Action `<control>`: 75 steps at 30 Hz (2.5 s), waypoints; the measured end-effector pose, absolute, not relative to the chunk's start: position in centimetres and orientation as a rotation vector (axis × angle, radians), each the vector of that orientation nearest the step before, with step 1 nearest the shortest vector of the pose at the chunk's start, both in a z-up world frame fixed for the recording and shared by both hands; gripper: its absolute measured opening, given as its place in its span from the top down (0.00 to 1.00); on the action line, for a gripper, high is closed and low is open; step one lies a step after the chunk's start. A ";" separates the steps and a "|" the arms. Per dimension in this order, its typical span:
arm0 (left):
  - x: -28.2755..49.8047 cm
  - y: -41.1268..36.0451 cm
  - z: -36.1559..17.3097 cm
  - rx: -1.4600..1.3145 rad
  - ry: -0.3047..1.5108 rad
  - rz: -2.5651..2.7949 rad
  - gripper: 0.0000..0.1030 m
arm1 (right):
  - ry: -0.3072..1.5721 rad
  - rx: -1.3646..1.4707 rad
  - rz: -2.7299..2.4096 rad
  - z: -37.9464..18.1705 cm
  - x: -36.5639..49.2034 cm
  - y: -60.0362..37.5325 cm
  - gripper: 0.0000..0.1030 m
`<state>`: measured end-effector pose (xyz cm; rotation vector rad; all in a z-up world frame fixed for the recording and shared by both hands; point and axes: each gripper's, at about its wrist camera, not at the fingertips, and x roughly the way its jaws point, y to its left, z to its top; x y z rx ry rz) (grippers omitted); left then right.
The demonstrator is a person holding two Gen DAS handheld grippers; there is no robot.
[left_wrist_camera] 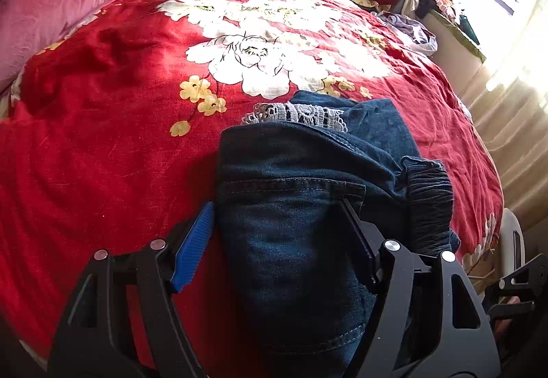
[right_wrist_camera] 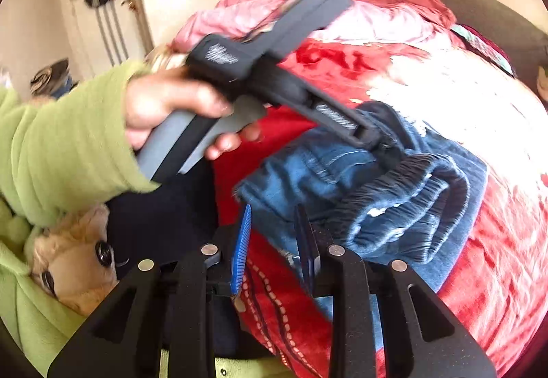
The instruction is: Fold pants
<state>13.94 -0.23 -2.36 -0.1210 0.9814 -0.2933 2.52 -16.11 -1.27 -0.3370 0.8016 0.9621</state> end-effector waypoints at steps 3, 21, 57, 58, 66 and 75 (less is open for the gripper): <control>13.8 -0.2 -2.2 -0.119 0.979 -0.288 0.38 | 0.888 -0.357 0.874 -2.6 3.8 -16.0 0.72; 10.9 -0.2 1.1 -0.106 0.903 -0.267 0.32 | 0.746 -0.243 0.852 2.1 2.7 -19.1 0.48; 8.0 1.5 0.3 -0.174 0.891 -0.231 0.12 | 0.809 -0.072 0.475 1.4 7.5 -24.3 0.31; 8.2 1.4 -0.2 -0.183 0.900 -0.236 0.12 | 0.831 -0.063 0.465 0.8 8.1 -24.4 0.31; 10.0 0.9 -3.4 -0.258 0.986 -0.259 0.12 | 0.958 0.084 0.482 -2.7 11.8 -25.3 0.31; 11.6 0.3 -4.0 -0.257 0.972 -0.255 0.12 | 1.009 0.210 0.580 -5.3 14.3 -24.9 0.29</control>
